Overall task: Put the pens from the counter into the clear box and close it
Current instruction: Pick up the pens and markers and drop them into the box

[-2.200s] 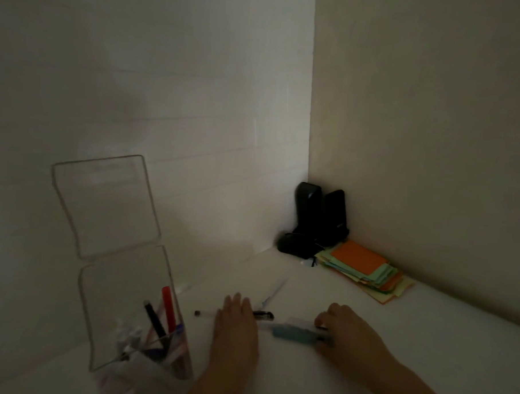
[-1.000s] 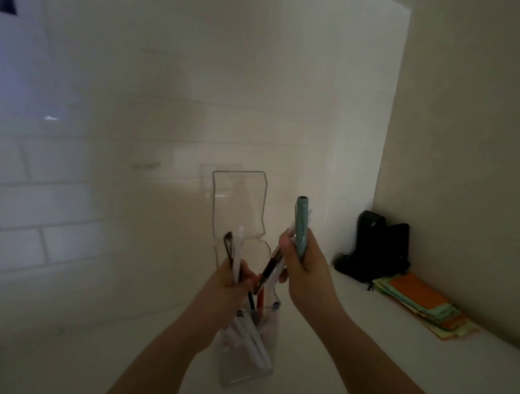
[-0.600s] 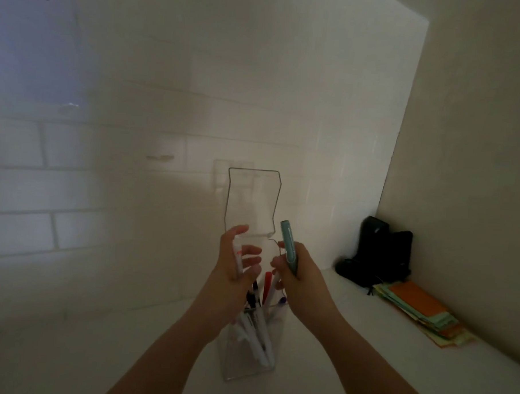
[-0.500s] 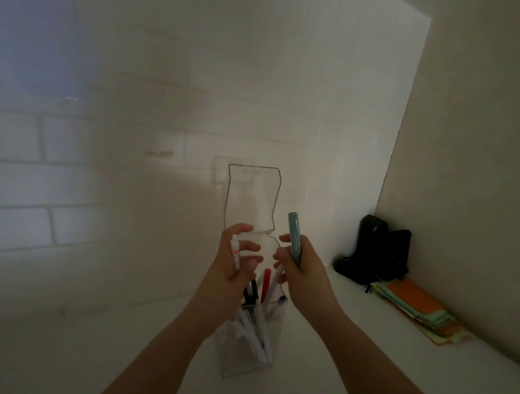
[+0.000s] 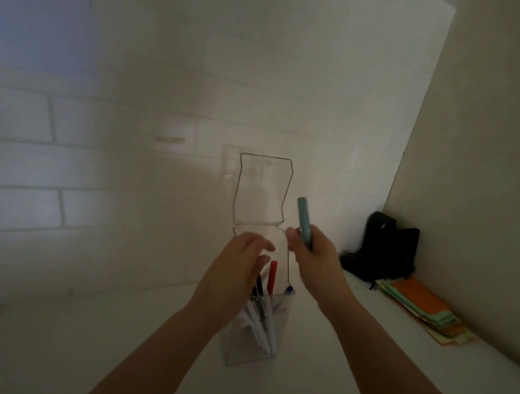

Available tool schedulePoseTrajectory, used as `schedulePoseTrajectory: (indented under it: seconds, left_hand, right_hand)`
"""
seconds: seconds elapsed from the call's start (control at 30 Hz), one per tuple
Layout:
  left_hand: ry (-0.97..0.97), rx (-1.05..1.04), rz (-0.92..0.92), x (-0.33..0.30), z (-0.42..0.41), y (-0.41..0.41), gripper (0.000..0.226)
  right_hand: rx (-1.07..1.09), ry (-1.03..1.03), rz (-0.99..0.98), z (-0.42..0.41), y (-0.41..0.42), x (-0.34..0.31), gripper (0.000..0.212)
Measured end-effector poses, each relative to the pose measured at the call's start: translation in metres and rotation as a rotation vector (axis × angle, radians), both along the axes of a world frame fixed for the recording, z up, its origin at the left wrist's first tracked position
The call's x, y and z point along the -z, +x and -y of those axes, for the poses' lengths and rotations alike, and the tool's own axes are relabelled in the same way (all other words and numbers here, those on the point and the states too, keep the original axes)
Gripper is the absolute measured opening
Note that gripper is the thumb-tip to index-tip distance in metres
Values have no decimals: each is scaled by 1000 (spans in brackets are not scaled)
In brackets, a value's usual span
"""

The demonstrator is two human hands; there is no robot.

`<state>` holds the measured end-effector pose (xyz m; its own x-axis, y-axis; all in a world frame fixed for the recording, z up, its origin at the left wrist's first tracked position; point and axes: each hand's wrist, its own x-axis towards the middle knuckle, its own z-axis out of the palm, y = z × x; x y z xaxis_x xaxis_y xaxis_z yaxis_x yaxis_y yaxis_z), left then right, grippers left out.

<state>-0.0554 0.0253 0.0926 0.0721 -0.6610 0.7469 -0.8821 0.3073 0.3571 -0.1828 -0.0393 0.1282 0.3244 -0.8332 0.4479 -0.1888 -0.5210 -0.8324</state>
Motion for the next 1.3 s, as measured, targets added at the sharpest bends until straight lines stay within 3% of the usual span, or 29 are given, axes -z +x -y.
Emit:
schedulePoseTrajectory:
  seconds: [0.07,0.13,0.27,0.33,0.47,0.53,0.63,0.73,0.8,0.87,0.93,1.0,1.1,1.13,1.2,1.3]
  left_hand:
    - [60,-35,194,9,3,-5,48]
    - [120,-39,264,13,4,-11,57]
    - [59,59,34,10,-1,-7,50]
    - [-53,-7,-26,13,-4,1,38]
    - [-19,-93,-169,27,-9,19,23]
    - [18,-95,-130,34,-9,23,24]
    - [44,-110,-72,36,-7,24,32]
    - [37,-118,-8,37,-7,23,38]
    - [-6,-87,-92,39,-9,22,33]
    - [-46,-40,-316,40,-9,22,28]
    - [1,50,-538,44,-6,23,49]
    - [196,186,-704,52,-1,27,94]
    - [479,327,-635,65,3,28,135]
    - [528,357,-609,68,3,27,137]
    - [558,378,-651,74,4,25,131]
    - [537,319,-694,77,5,24,119]
  right_hand:
    - [12,3,52,-2,0,-9,37]
    - [5,-57,30,-4,3,-12,32]
    - [-57,-82,10,-2,7,0,16]
    - [-87,-61,-3,0,6,7,11]
    - [-57,3,-138,3,0,13,34]
    - [10,-62,-145,5,-3,12,41]
    - [-15,-176,-159,5,-3,13,31]
    - [-57,-319,-408,5,-2,23,14]
    - [-66,-422,-557,5,-4,32,14]
    - [-108,-477,-578,4,-8,37,17]
    - [-95,-430,-441,7,-15,36,19]
    - [34,-363,-284,21,-25,36,21]
    - [224,-224,-215,61,-43,55,24]
    - [270,-173,-298,74,-49,65,24]
    - [302,-108,-659,96,-60,92,29]
    - [196,-113,-1118,114,-71,129,51]
